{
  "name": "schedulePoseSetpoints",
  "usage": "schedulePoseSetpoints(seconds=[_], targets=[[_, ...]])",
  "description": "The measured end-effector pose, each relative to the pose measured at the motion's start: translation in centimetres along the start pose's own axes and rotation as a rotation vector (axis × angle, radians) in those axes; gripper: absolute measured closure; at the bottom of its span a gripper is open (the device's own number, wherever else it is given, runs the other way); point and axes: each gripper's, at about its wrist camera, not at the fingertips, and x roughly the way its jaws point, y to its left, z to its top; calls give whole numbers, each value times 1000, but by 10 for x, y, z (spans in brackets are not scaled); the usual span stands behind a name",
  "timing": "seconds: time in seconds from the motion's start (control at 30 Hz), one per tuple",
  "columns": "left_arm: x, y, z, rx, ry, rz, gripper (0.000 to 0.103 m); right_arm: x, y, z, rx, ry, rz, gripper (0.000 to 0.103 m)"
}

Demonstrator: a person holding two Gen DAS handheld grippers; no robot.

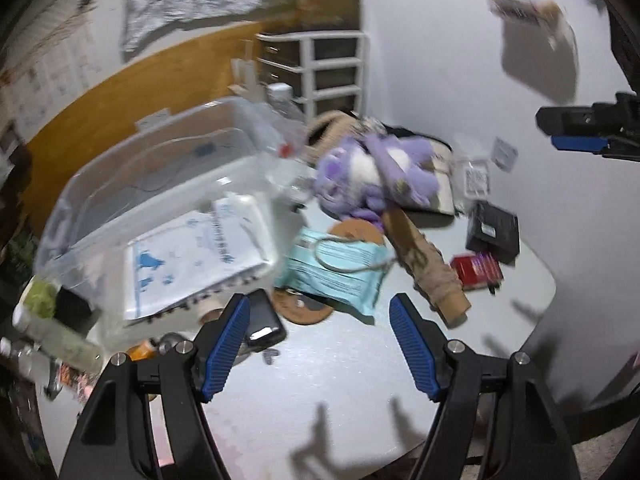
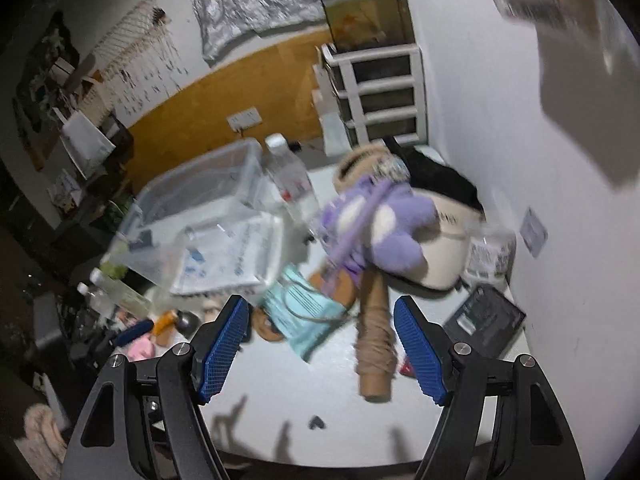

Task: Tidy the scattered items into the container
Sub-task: 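Move the left gripper toward the teal wipes pack with rope handle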

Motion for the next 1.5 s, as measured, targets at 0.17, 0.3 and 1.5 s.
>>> schedulePoseSetpoints(seconds=[0.17,0.3,1.5], targets=[[45,-13,-5,53,33,-31,40,23,-29,-36,39,16,-20,28],[83,-16,-10,72,88,-57,53,35,-41,-61,45,13,-65,52],[224,53,-14,155,252,-76,74,154,-1,-69,-68,172,-7,93]])
